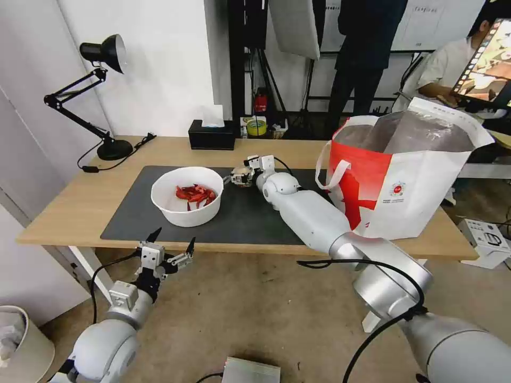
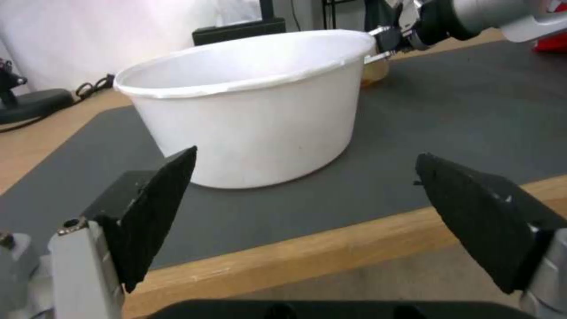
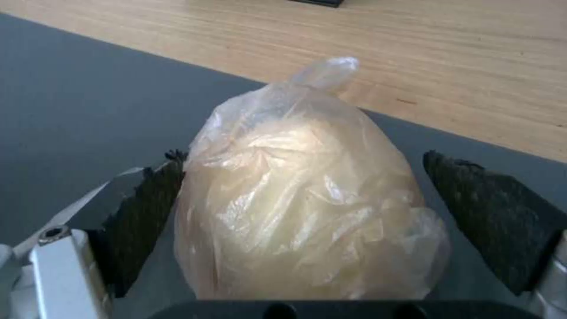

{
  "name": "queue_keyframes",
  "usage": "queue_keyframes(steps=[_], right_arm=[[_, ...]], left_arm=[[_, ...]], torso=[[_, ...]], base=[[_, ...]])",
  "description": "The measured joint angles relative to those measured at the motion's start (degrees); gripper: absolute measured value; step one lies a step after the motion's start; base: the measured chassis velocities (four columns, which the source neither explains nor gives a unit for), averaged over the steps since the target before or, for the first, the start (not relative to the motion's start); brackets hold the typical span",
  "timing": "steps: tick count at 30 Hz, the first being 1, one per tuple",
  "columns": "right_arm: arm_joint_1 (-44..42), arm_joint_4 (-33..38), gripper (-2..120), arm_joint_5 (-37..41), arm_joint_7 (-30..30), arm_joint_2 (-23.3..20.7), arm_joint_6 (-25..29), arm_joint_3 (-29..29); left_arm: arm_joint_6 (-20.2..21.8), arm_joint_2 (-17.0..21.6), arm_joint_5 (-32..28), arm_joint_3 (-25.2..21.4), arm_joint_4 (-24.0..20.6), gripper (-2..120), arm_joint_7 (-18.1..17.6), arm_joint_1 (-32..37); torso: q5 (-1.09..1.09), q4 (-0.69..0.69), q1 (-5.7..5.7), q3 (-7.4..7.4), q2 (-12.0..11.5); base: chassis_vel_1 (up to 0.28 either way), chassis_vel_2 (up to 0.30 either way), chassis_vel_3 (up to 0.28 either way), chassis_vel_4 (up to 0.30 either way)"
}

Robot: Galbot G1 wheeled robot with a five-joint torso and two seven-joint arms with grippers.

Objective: Pick up the trash from the table and place it into the takeout bag.

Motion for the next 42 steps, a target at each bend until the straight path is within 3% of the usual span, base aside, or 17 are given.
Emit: queue_keyframes(steps=[6, 10, 17, 27, 31, 34, 35, 38, 39, 42], right_arm=[[0.0, -0.9, 100, -1.0, -0.4, 0.4, -0.2, 0.4], [-0.1, -1.5, 92, -1.8, -1.2, 0.5, 0.4, 0.8], [-0.5, -1.8, 63, -2.2, -1.9, 0.2, 1.3, 0.8], [-1.6, 1.4, 30, -2.3, -1.6, -1.4, 2.2, 0.8], [-3.3, 8.8, 16, -1.6, 0.3, -5.1, 2.2, 0.0], [-6.0, 22.2, 7, -0.5, 3.4, -11.4, 1.2, -1.1], [-6.0, 22.2, 7, -0.5, 3.4, -11.4, 1.2, -1.1], [-9.3, 38.3, 7, 2.0, 6.9, -19.3, -0.9, -1.4], [-9.3, 38.3, 7, 2.0, 6.9, -19.3, -0.9, -1.4], [-12.3, 53.8, 7, 4.4, 9.6, -27.2, -2.3, 0.0]], left_arm=[[0.0, 0.0, 0.0, 0.0, -0.3, 100, 0.0, 0.1], [-0.1, 0.0, 0.0, -0.2, -0.5, 100, 0.0, 0.3], [-0.4, -0.1, 0.1, -0.3, -0.5, 100, 0.1, 0.8], [-0.6, -0.1, 0.2, -0.4, -0.6, 100, 0.1, 0.9], [-0.6, 0.1, 0.2, -0.5, -0.9, 100, 0.1, 0.8], [-0.6, 0.2, 0.1, -0.6, -1.5, 100, 0.1, 1.0], [-0.6, 0.2, 0.1, -0.6, -1.5, 100, 0.1, 1.0], [-0.6, 0.1, 0.1, -0.6, -1.8, 100, 0.0, 1.5], [-0.6, 0.1, 0.1, -0.6, -1.8, 100, 0.0, 1.5], [-0.5, 0.3, 0.1, -0.6, -2.1, 100, 0.0, 2.2]], torso=[[0.0, 0.0, 0.0, 0.0, 0.0], [0.0, 0.0, 0.0, 0.0, 0.0], [0.0, 0.0, 0.0, 0.0, 0.0], [0.0, 0.01, 0.0, 0.0, 0.0], [0.0, 0.02, 0.0, 0.0, 0.0], [0.02, 0.01, 0.0, 0.0, 0.0], [0.02, 0.01, 0.0, 0.0, 0.0], [0.03, 0.0, 0.01, 0.0, 0.0], [0.03, 0.0, 0.01, 0.0, 0.0], [0.04, 0.02, -0.01, 0.0, 0.0]], base=[[0.0, 0.0, 0.0, 0.0], [0.0, 0.0, 0.0, 0.0], [0.0, 0.0, 0.0, 0.0], [0.0, 0.0, 0.0, 0.0], [0.0, 0.0, 0.0, 0.0], [0.0, 0.0, 0.0, 0.0], [0.0, 0.0, 0.0, 0.0], [0.0, 0.0, 0.0, 0.0], [0.0, 0.0, 0.0, 0.0], [0.0, 0.0, 0.0, 0.0]])
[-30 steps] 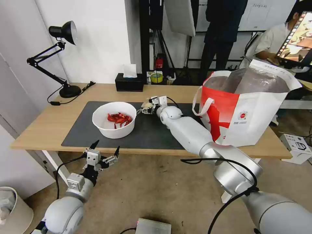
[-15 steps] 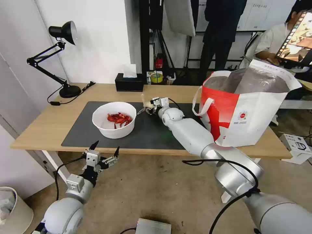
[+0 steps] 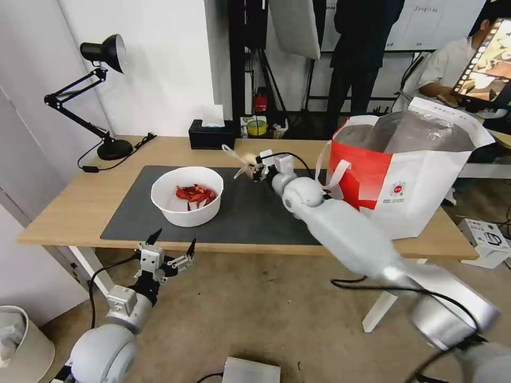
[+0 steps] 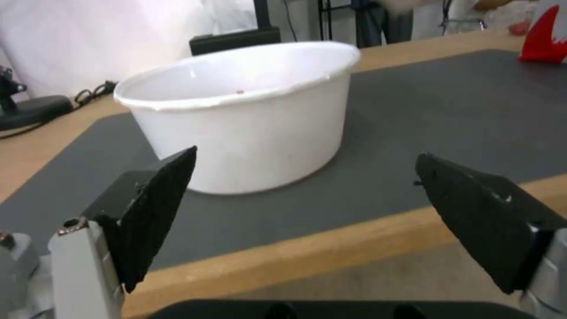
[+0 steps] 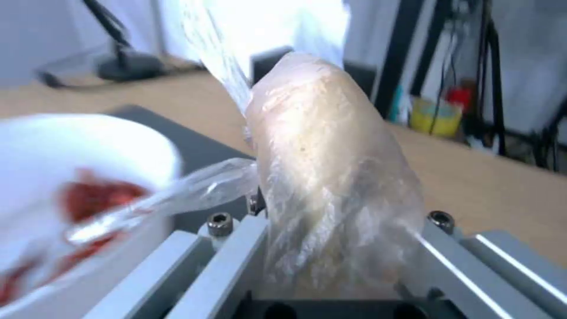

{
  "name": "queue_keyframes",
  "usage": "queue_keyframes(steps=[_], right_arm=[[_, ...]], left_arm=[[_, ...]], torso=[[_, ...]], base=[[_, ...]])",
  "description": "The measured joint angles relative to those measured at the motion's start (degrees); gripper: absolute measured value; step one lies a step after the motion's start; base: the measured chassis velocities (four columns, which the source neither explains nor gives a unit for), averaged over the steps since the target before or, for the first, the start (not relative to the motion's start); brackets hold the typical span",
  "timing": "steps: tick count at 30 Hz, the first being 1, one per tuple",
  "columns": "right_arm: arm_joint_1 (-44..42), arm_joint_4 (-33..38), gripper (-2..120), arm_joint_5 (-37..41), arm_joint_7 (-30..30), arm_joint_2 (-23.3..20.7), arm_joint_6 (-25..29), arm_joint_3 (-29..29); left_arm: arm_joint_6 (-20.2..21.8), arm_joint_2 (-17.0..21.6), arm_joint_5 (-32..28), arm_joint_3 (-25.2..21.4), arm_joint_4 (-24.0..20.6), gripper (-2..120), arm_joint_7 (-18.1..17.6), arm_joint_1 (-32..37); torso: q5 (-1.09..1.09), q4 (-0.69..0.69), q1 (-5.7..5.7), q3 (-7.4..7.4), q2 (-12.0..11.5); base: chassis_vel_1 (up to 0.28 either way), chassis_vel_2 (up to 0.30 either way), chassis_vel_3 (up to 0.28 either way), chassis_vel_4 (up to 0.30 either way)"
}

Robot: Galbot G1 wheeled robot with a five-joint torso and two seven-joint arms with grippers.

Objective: Pick up the trash from the table and place it into the takeout bag.

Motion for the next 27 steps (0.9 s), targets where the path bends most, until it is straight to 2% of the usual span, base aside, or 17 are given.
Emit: queue_keyframes(steps=[1, 5, 6, 7, 9, 11, 13, 14, 16, 19, 23, 27], right_arm=[[0.0, 0.0, 7, 0.0, 0.0, 0.0, 0.0, 0.0], [-2.6, 14.3, 7, 4.9, 4.2, -9.3, -2.0, 5.3], [-2.6, 14.3, 7, 4.9, 4.2, -9.3, -2.0, 5.3], [-3.3, 18.0, 7, 6.6, 5.4, -12.7, -2.6, 8.0], [-4.2, 21.2, 7, 8.5, 6.2, -16.6, -3.5, 11.7], [-4.3, 22.0, 7, 9.0, 6.6, -17.7, -3.8, 12.9], [-4.6, 24.6, 7, 11.8, 7.6, -23.3, -4.7, 18.0], [-4.6, 24.6, 7, 11.8, 7.6, -23.3, -4.7, 18.0], [-4.6, 24.3, 7, 13.7, 6.9, -29.0, -5.0, 22.4], [-4.5, 21.7, 7, 14.8, 5.6, -32.1, -4.8, 24.2], [-5.7, 17.9, 7, 15.3, 5.7, -33.2, -4.6, 24.7], [-8.9, 15.2, 7, 16.3, 9.5, -32.6, -5.7, 25.8]], left_arm=[[0.0, 0.0, 0.0, 0.0, 0.0, 100, 0.0, 0.0], [0.1, 0.6, -0.1, 0.1, -0.2, 100, -0.1, -0.2], [0.1, 0.6, -0.1, 0.1, -0.2, 100, -0.1, -0.2], [0.2, 0.8, -0.2, 0.0, -0.3, 100, -0.2, -0.5], [0.3, 1.1, -0.3, 0.0, -0.4, 100, -0.2, -0.6], [0.4, 1.2, -0.4, 0.0, -0.4, 100, -0.3, -0.7], [0.4, 1.4, -0.4, 0.2, -0.5, 100, -0.3, -0.8], [0.4, 1.4, -0.4, 0.2, -0.5, 100, -0.3, -0.8], [0.6, 1.4, -0.4, 0.9, -0.5, 100, -0.3, -1.3], [0.7, 1.3, -0.2, 1.8, -0.5, 100, -0.3, -1.8], [0.7, 1.2, 0.0, 2.6, -0.2, 100, -0.3, -2.2], [0.7, 1.3, 0.0, 2.7, -0.4, 100, -0.3, -2.3]], torso=[[0.0, 0.0, 0.0, 0.0, 0.0], [0.0, -0.02, 0.0, 0.0, 0.0], [0.0, -0.02, 0.0, 0.0, 0.0], [-0.01, -0.02, 0.0, -0.01, 0.0], [-0.02, -0.02, 0.0, 0.0, 0.0], [-0.01, -0.04, 0.0, 0.0, 0.0], [-0.02, -0.02, -0.01, -0.01, 0.0], [-0.02, -0.02, -0.01, -0.01, 0.0], [-0.02, -0.03, 0.0, -0.01, 0.0], [-0.03, -0.04, -0.01, -0.01, 0.0], [-0.03, -0.02, 0.01, 0.0, 0.0], [-0.02, -0.02, 0.01, 0.01, 0.0]], base=[[0.0, 0.0, 0.0, 0.0], [0.0, 0.0, 0.0, 0.0], [0.0, 0.0, 0.0, 0.0], [0.0, 0.0, 0.0, 0.0], [0.0, 0.0, 0.0, 0.0], [0.0, 0.0, 0.0, 0.0], [0.0, 0.0, 0.0, 0.0], [0.0, 0.0, 0.0, 0.0], [0.0, 0.0, 0.0, 0.0], [0.0, 0.0, 0.0, 0.0], [0.0, 0.0, 0.0, 0.0], [0.0, 0.0, 0.0, 0.0]])
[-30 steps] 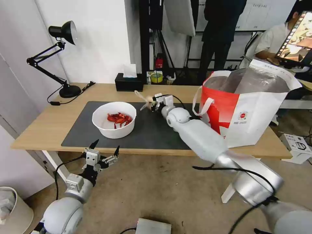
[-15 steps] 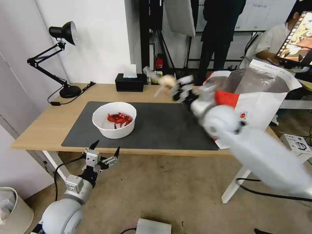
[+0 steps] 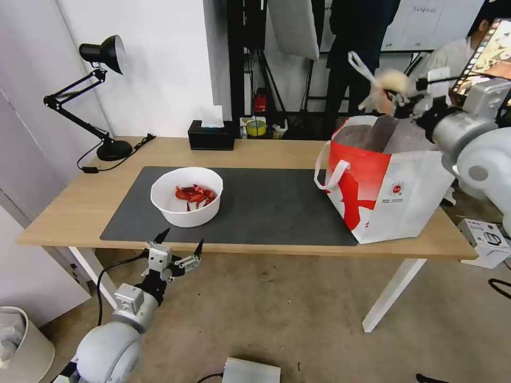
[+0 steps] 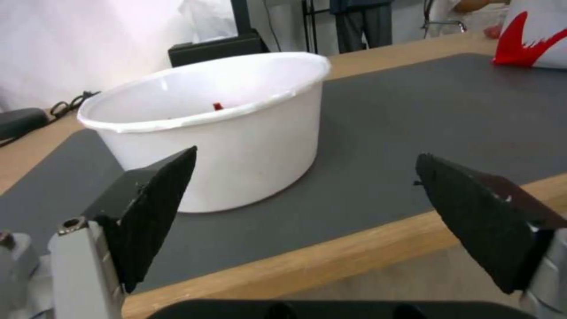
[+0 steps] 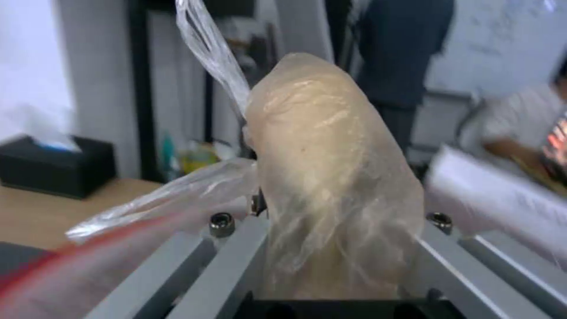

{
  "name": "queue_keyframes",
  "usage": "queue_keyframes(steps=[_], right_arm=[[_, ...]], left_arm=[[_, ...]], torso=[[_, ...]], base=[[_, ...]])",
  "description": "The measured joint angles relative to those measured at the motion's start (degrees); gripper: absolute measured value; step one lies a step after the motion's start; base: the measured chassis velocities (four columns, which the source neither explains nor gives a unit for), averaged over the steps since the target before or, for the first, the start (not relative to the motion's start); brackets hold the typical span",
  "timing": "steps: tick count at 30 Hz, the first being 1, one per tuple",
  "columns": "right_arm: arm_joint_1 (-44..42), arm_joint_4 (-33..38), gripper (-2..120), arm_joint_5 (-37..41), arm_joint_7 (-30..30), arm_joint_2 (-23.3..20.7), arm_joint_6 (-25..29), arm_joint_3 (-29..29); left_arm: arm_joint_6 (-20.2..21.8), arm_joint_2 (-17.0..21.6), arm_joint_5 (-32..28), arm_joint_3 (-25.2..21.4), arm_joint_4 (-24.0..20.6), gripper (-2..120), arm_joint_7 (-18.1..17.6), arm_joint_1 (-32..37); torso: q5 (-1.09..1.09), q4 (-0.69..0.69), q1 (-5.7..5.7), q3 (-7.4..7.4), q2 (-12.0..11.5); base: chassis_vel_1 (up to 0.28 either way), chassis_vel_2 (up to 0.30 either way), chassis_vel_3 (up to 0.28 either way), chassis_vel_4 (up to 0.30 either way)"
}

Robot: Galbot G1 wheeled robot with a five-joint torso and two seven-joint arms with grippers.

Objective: Pick up the trash from the table and place it into the takeout bag.

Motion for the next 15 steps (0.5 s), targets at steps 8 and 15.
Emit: queue_keyframes(steps=[8, 15], right_arm=[[-1.8, -0.6, 7, 4.8, 6.6, 0.9, -5.9, 0.5], [-0.8, 1.0, 7, 12.0, 12.2, 0.0, -10.6, 0.4]], left_arm=[[0.0, 0.7, -0.1, -0.2, -0.4, 100, 0.0, 0.0], [0.0, 1.0, -0.2, 0.3, -0.3, 100, 0.1, -0.6]], torso=[[-0.01, 0.0, 0.0, 0.0, 0.0], [-0.02, 0.0, 0.0, 0.0, 0.0]], base=[[0.0, 0.0, 0.0, 0.0], [0.0, 0.0, 0.0, 0.0]])
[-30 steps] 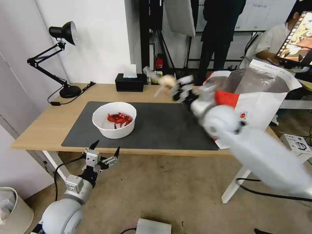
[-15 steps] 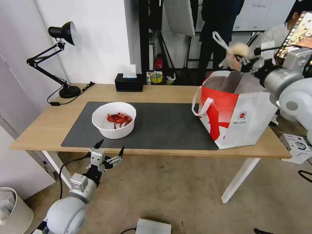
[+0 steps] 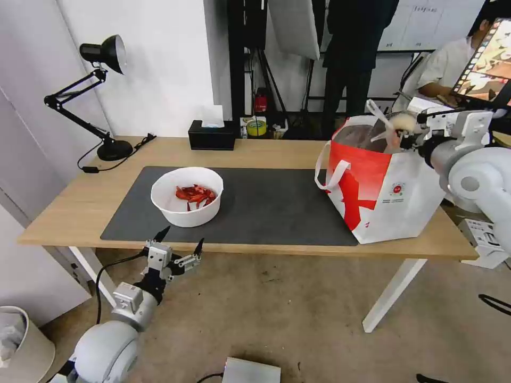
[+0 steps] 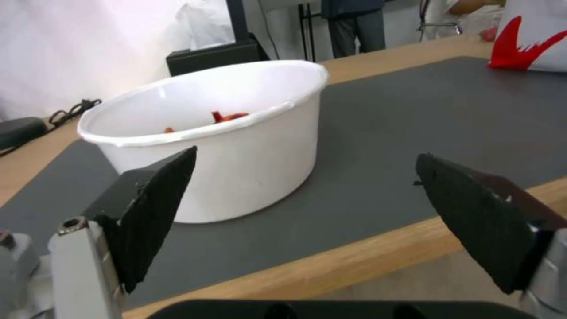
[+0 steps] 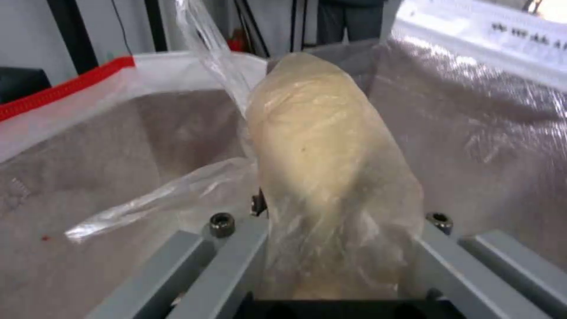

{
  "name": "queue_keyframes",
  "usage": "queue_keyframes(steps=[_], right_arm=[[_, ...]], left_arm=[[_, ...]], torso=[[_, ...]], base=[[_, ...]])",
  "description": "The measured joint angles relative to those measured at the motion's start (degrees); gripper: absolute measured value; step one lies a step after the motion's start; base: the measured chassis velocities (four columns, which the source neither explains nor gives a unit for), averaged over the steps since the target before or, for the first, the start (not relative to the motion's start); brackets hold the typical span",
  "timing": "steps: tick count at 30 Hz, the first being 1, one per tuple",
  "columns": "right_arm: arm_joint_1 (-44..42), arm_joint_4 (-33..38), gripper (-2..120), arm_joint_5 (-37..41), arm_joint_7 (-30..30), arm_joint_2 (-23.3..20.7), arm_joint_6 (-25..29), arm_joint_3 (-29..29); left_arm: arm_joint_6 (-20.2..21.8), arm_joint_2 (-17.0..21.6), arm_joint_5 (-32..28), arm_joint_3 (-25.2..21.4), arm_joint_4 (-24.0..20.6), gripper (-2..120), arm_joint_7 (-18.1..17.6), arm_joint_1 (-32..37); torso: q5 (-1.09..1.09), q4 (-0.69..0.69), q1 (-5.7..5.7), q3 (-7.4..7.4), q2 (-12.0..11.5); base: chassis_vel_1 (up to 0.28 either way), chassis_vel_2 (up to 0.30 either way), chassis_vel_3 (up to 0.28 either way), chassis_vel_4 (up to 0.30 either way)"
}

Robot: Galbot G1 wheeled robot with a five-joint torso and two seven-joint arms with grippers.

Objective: Pick up the trash from the table and place it into the takeout bag.

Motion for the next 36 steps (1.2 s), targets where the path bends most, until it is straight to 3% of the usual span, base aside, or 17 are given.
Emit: queue_keyframes(steps=[3, 6, 10, 14, 23, 27, 30, 31, 34, 36], right_arm=[[0.9, 0.7, 16, 4.9, 3.5, -0.5, -1.1, 0.0], [2.3, 1.0, 33, 8.5, 6.7, -1.1, -1.6, 0.0], [2.6, 1.1, 41, 8.6, 7.3, -1.6, -1.9, -0.1], [2.6, 1.6, 64, 8.7, 7.6, -2.5, -2.4, -0.2], [2.2, 1.8, 92, 8.1, 6.9, -2.8, -1.5, -0.2], [1.5, 3.0, 99, 6.2, 1.9, -2.8, 4.8, -0.1], [-0.1, 5.1, 100, 4.0, -5.6, -2.4, 15.6, -0.2], [-0.1, 5.1, 100, 4.0, -5.6, -2.4, 15.6, -0.2], [-3.5, 8.5, 100, 0.9, -16.2, -2.5, 23.9, -0.3], [-5.1, 9.8, 100, -0.1, -18.6, -2.6, 25.6, -0.2]], left_arm=[[0.0, 0.0, 0.0, 0.3, 0.0, 100, 0.0, -0.2], [0.0, 0.0, 0.0, 0.7, 0.2, 100, 0.0, -0.3], [0.0, 0.0, 0.0, 0.8, 0.1, 100, 0.0, -0.3], [0.1, 0.0, 0.0, 0.8, -0.2, 100, 0.0, -0.3], [0.2, -0.4, 0.1, 0.8, -0.7, 100, 0.0, 0.2], [0.2, -0.4, 0.1, 0.2, -1.2, 100, 0.0, 0.7], [0.2, -0.3, 0.1, -0.4, -1.7, 100, 0.0, 1.1], [0.2, -0.3, 0.1, -0.4, -1.7, 100, 0.0, 1.1], [0.3, -0.3, 0.2, -0.9, -2.0, 100, 0.0, 1.3], [0.3, -0.3, 0.2, -1.1, -2.2, 100, 0.0, 1.4]], torso=[[0.01, 0.0, 0.0, 0.0, 0.0], [0.0, 0.01, 0.0, 0.0, 0.0], [0.0, 0.0, 0.0, 0.0, 0.0], [0.0, 0.0, 0.0, 0.0, 0.0], [0.01, 0.0, 0.0, 0.0, 0.0], [0.01, 0.0, 0.0, 0.0, 0.0], [0.0, 0.0, 0.0, 0.0, 0.0], [0.0, 0.0, 0.0, 0.0, 0.0], [-0.01, 0.01, 0.0, 0.0, 0.0], [-0.01, 0.0, 0.0, 0.0, 0.0]], base=[[0.0, 0.0, 0.0, 0.0], [0.0, 0.0, 0.0, 0.0], [0.0, 0.0, 0.0, 0.0], [0.0, 0.0, 0.0, 0.0], [0.0, 0.0, 0.0, 0.0], [0.0, 0.0, 0.0, 0.0], [0.0, 0.0, 0.0, 0.0], [0.0, 0.0, 0.0, 0.0], [0.0, 0.0, 0.0, 0.0], [0.0, 0.0, 0.0, 0.0]])
